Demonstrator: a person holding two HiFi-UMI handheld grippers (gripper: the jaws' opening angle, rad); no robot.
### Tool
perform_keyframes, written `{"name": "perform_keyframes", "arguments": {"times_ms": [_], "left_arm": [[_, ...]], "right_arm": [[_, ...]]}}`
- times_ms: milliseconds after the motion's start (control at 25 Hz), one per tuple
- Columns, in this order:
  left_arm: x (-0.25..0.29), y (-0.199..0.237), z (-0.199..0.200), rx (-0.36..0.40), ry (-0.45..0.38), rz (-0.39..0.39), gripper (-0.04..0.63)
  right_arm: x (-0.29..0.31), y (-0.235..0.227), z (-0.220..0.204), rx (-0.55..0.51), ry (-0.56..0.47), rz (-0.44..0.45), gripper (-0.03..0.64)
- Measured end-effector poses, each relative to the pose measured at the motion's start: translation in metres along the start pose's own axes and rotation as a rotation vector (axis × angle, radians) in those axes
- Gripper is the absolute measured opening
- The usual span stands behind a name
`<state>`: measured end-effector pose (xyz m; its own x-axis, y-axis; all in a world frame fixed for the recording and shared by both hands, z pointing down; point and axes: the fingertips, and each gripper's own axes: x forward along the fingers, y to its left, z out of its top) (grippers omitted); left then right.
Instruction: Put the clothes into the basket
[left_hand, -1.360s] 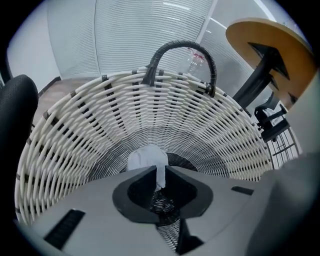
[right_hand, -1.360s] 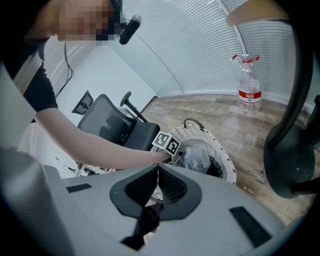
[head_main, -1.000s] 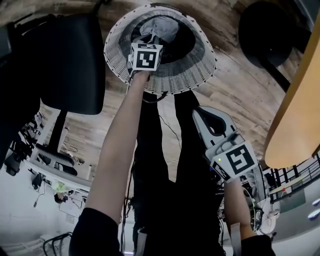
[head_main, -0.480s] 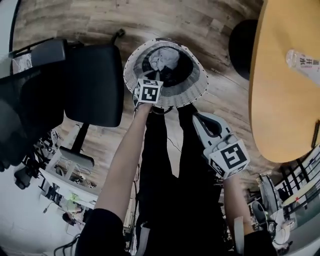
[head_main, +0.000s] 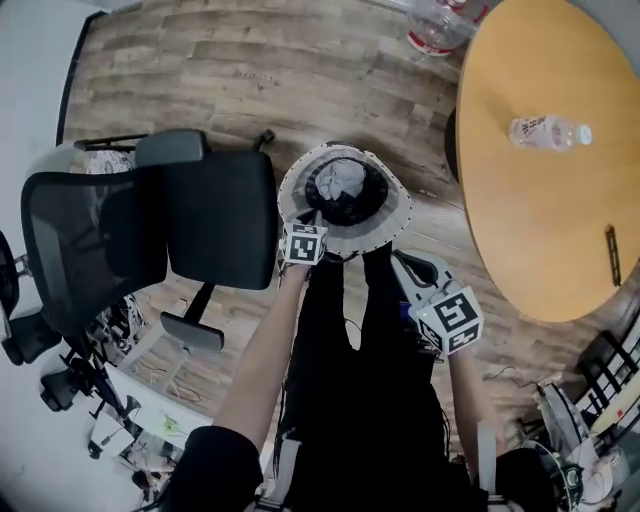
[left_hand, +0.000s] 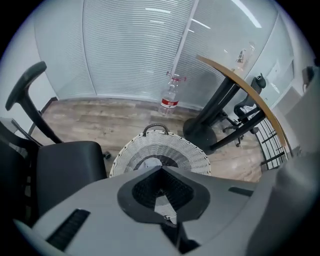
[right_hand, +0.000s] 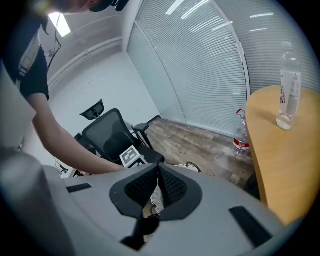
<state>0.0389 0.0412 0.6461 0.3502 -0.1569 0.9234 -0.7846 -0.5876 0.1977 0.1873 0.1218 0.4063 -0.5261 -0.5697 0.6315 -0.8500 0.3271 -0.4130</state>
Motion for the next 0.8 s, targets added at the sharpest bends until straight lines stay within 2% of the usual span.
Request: {"name": "perform_keyframes", "arguments": {"times_ms": [160, 320, 520, 680, 800], "left_arm": [[-0.034, 0.007, 0.000, -0.015, -0.013, -0.009, 0.012], [-0.078, 0.004, 0.003, 0.025, -0.045, -0.052, 0.012], [-0.122, -0.009, 0.017, 0.053, -0.154, -0.166, 0.012], [-0.157, -0.007, 0.023, 0.016, -0.235, -0.198, 0.012], [-0.192, -0.013, 0.037, -0.007, -0.321, -0.265, 0.012]], "right_arm": [[-0.010, 0.001, 0.020, -0.011, -0.044, -0.045, 0.017], [-0.020, 0.009, 0.048, -0.016, -0.094, -0.074, 0.017], [-0.025, 0.007, 0.076, -0.060, -0.112, -0.112, 0.017], [-0.028, 0.006, 0.094, -0.069, -0.146, -0.117, 0.017], [-0.032, 0.013, 0.106, -0.070, -0.168, -0.130, 0.017]]}}
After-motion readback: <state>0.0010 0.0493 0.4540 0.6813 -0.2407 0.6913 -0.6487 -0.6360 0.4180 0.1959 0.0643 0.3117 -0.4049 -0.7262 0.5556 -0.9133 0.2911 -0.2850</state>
